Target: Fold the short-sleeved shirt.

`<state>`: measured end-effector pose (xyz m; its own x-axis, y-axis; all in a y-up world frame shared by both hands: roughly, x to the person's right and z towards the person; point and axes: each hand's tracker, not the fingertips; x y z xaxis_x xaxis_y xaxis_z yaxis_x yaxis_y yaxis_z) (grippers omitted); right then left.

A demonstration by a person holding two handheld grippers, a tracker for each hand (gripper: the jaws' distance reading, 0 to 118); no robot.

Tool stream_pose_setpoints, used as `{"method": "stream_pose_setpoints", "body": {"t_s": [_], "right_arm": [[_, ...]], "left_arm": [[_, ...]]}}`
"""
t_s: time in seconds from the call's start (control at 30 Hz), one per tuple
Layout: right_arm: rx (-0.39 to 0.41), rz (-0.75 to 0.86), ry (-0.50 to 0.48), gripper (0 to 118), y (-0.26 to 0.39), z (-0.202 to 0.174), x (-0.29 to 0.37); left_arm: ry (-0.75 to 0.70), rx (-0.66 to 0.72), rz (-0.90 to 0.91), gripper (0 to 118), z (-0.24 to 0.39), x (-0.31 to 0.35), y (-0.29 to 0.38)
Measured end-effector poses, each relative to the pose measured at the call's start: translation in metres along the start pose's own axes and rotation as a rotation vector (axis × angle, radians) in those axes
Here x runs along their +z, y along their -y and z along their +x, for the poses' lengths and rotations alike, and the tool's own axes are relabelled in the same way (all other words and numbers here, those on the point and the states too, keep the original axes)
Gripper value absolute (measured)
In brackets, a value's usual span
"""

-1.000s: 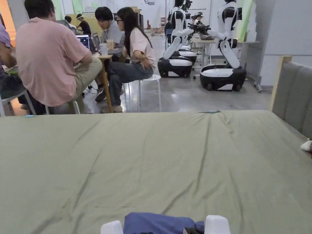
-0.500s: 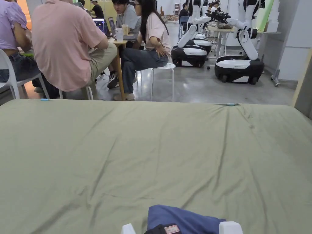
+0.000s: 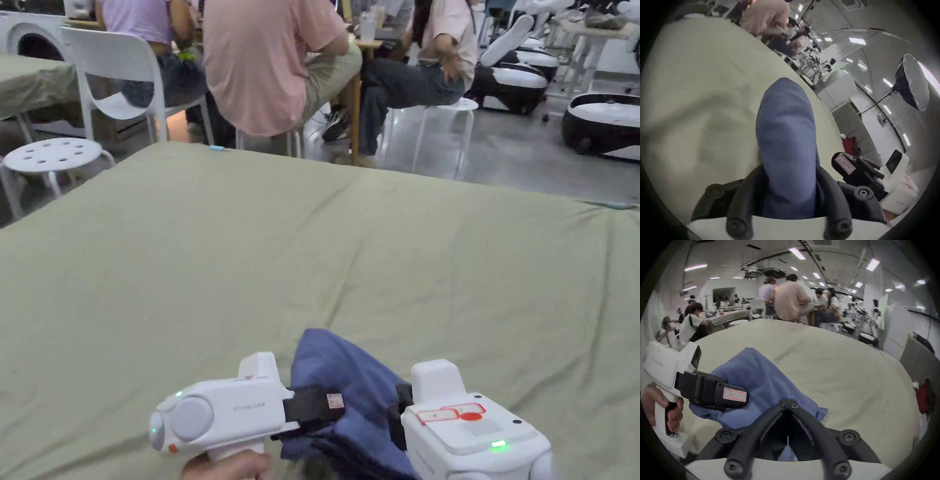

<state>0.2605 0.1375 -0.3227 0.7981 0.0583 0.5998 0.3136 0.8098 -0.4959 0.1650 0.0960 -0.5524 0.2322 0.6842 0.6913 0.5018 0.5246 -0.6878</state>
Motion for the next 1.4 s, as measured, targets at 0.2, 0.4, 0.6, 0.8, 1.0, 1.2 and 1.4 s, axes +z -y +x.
{"method": "stream_pose_setpoints", "body": {"t_s": [0.2,0.4,0.6,0.8,1.0,1.2,1.4], "right_arm": [[0.061,0.032,-0.144,0,-0.05,-0.111,-0.055],[0.114,0.025,-0.204,0,-0.08,-0.174,-0.097],[0.123,-0.005,-0.227,0,-0.091,-0.194,-0.12],[0.136,-0.01,-0.226,0,-0.087,-0.183,-0.115],[0.1,0.034,-0.197,0,-0.083,-0.138,-0.071],[-0.072,0.117,-0.021,0,-0.058,-0.023,0.018],[-0.106,0.211,0.269,0,-0.029,0.107,0.123]], "left_arm": [[-0.184,-0.044,0.083,25,-0.084,0.109,-0.071],[-0.268,-0.073,0.058,25,-0.162,0.158,-0.141],[-0.296,-0.075,-0.01,46,-0.199,0.141,-0.146],[-0.486,-0.044,0.169,89,-0.202,0.176,-0.152],[-0.718,-0.262,0.203,0,-0.123,0.192,-0.135],[-0.608,-0.506,0.462,0,0.035,0.15,-0.074],[-0.421,-0.62,0.603,0,0.176,0.094,-0.022]]}}
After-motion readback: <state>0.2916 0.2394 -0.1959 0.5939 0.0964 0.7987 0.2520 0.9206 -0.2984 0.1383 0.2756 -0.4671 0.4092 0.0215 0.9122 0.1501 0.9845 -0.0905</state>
